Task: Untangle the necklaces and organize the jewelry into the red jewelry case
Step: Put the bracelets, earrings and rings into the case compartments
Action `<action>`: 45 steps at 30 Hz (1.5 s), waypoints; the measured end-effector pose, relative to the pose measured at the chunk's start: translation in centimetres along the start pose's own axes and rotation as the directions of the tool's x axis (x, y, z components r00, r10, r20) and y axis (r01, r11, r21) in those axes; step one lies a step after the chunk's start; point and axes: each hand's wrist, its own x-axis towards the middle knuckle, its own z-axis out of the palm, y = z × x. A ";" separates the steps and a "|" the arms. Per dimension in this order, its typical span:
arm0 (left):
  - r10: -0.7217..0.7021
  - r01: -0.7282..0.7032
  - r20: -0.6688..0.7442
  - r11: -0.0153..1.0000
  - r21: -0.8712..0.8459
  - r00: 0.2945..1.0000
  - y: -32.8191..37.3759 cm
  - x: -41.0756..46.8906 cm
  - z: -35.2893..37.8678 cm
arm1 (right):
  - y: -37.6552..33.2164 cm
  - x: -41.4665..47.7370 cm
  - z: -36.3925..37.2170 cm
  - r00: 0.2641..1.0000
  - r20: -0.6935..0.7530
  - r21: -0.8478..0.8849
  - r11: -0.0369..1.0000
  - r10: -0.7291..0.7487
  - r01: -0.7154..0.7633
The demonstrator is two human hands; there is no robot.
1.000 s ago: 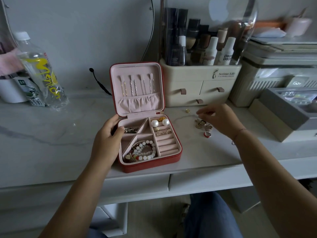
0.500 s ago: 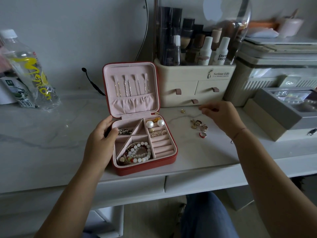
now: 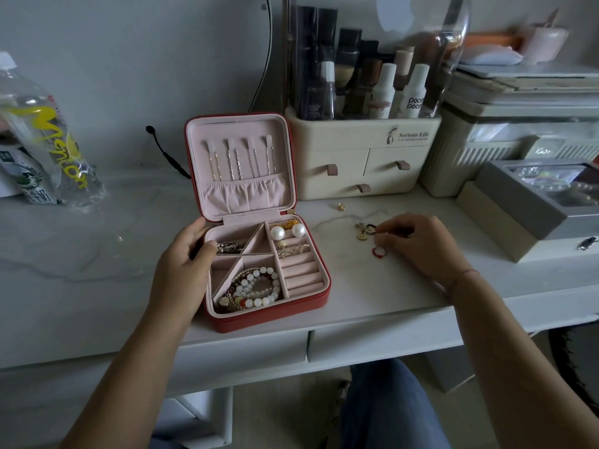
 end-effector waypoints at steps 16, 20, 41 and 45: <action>0.013 -0.013 -0.015 1.000 -0.010 1.000 0.3 -0.2 0.1 | 0.5 -0.4 -0.8 0.994 -0.106 0.046 0.999 0.033 -0.028; 0.018 -0.018 -0.019 1.000 -0.004 1.000 0.3 -0.2 0.1 | 0.2 -0.7 -0.7 0.991 -0.133 0.046 0.999 0.018 -0.012; 0.011 -0.011 -0.024 1.000 0.000 1.000 0.0 0.1 0.2 | -0.6 -0.4 0.2 0.994 -0.074 -0.122 0.990 -0.083 0.073; 0.007 -0.007 -0.020 1.000 0.001 1.000 0.0 0.0 0.2 | -1.1 -0.4 0.2 0.992 -0.118 0.026 0.999 -0.036 0.039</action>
